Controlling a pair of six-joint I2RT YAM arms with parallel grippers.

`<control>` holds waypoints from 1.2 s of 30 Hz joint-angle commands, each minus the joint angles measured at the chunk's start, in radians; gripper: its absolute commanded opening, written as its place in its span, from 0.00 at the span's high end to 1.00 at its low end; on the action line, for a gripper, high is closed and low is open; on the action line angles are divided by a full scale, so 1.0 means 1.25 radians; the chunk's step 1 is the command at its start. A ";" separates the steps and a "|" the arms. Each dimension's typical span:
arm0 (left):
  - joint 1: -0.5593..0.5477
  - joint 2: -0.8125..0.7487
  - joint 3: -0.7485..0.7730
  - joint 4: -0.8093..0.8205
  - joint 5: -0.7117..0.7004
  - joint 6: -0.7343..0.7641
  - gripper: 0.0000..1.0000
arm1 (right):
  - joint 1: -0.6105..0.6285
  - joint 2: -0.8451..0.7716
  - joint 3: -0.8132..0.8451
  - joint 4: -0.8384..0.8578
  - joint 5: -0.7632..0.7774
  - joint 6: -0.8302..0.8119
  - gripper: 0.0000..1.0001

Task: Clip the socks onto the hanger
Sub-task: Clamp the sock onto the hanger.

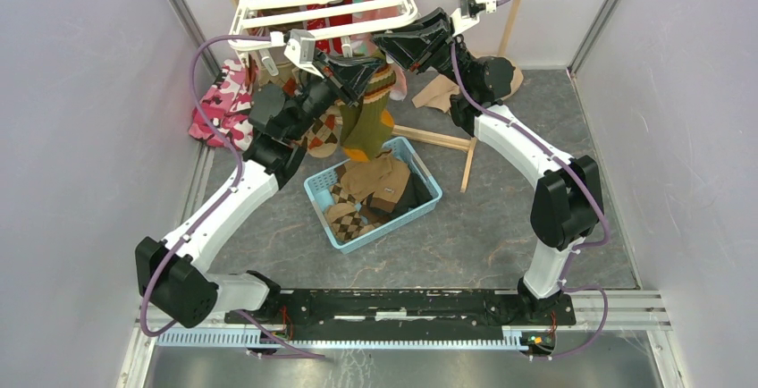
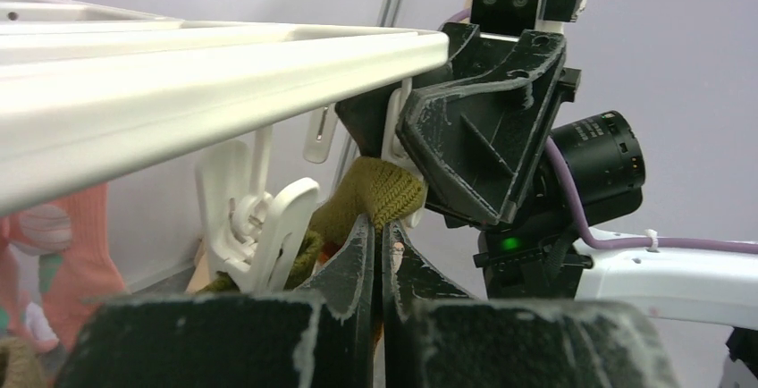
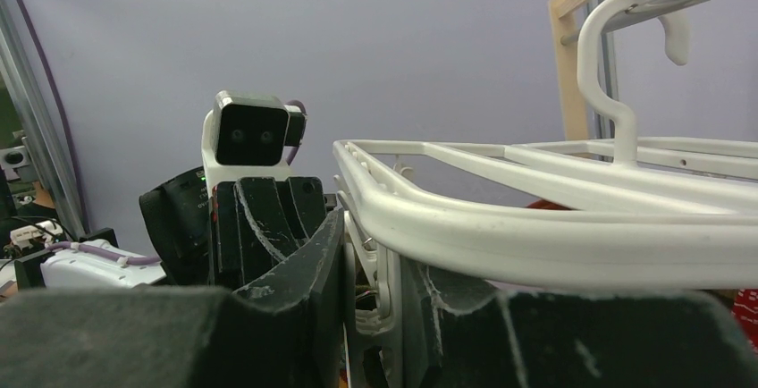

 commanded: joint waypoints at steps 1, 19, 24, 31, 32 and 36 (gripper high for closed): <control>0.002 0.003 0.033 0.054 0.055 -0.058 0.98 | -0.001 -0.011 -0.008 0.043 0.006 0.005 0.94; 0.023 -0.007 -0.007 0.013 0.074 -0.131 0.98 | -0.014 -0.023 -0.017 0.091 0.029 0.020 0.92; 0.029 0.003 0.003 0.010 0.084 -0.157 0.98 | -0.014 -0.020 -0.018 0.104 0.027 0.030 0.92; 0.037 0.015 0.013 0.025 0.101 -0.202 0.98 | -0.014 -0.019 -0.016 0.102 0.020 0.030 0.92; 0.039 0.017 0.015 0.032 0.105 -0.212 0.98 | -0.015 -0.018 -0.015 0.102 0.018 0.031 0.92; 0.047 0.027 0.012 0.082 0.119 -0.272 0.98 | -0.013 -0.017 -0.013 0.103 0.014 0.033 0.92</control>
